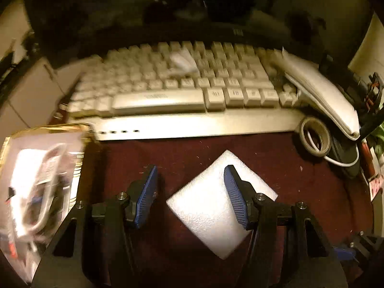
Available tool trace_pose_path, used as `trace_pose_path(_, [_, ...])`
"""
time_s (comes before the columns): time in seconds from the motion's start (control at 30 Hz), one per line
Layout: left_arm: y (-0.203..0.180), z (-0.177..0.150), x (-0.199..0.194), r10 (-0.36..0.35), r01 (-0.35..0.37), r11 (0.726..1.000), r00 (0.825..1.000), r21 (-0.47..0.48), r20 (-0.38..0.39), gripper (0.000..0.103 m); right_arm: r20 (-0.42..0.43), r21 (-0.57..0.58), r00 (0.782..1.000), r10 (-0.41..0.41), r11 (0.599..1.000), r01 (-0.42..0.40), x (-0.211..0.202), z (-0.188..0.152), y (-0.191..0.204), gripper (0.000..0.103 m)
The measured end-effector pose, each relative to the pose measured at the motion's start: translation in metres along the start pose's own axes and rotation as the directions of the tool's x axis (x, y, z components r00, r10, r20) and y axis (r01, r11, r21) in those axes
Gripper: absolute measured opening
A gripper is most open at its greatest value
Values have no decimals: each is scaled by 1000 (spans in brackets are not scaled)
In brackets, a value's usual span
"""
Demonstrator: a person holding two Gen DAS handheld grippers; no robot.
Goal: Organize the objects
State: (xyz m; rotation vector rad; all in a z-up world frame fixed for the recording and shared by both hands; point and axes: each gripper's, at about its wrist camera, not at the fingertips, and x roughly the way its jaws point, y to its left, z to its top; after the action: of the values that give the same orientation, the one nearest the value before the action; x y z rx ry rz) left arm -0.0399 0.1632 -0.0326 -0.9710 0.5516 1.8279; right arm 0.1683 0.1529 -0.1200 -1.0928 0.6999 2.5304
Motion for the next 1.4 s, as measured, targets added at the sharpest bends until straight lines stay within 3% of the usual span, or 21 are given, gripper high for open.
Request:
trace_pose_path(0.07, [9, -2, 2, -74, 73, 995, 997, -62, -15, 58, -1, -2, 1000, -1, 1000, 1, 0, 0, 0, 53])
trace_pose_path(0.13, [15, -8, 0, -184, 180, 977, 982, -112, -30, 58, -2, -6, 1000, -6, 1000, 6, 1, 0, 1, 53])
trace_pose_path(0.3, [0, -32, -19, -288, 285, 957, 955, -52, -64, 58, -4, -19, 1000, -16, 1000, 15, 2, 1, 3, 53])
trace_pose_path(0.47, [-5, -47, -27, -285, 284, 959, 957, -13, -54, 58, -1, -38, 1000, -28, 999, 28, 4, 2, 6, 53])
trace_pose_path(0.67, [-10, -49, -27, -294, 294, 955, 955, -30, -25, 58, 1, -59, 999, -48, 997, 48, 4, -1, 10, 53])
trace_pose_path(0.87, [-18, -44, -24, -259, 258, 966, 965, -29, -40, 59, 17, -50, 999, -29, 998, 30, 2, -2, 6, 53])
trace_pose_path(0.97, [-31, -41, -20, -192, 193, 981, 981, 34, -26, 62, 17, -52, 999, -28, 998, 28, 1, -2, 5, 53])
trace_pose_path(1.07, [-33, -43, -18, -215, 215, 975, 977, 48, -2, 65, 18, -48, 1000, -21, 999, 22, 1, -1, 6, 53])
trace_pose_path(1.27, [-26, -51, -26, -237, 236, 971, 971, 45, 20, 46, 17, -44, 1000, -19, 999, 19, -1, -2, 5, 53])
trace_pose_path(1.33, [-19, -55, -37, -247, 246, 969, 968, 19, 48, 31, 16, -37, 1000, -16, 999, 16, -1, -2, 4, 53])
trace_pose_path(1.4, [-11, -59, -49, -259, 261, 965, 961, -4, 97, 23, 17, -16, 1000, -17, 1000, 17, -3, -1, 1, 53])
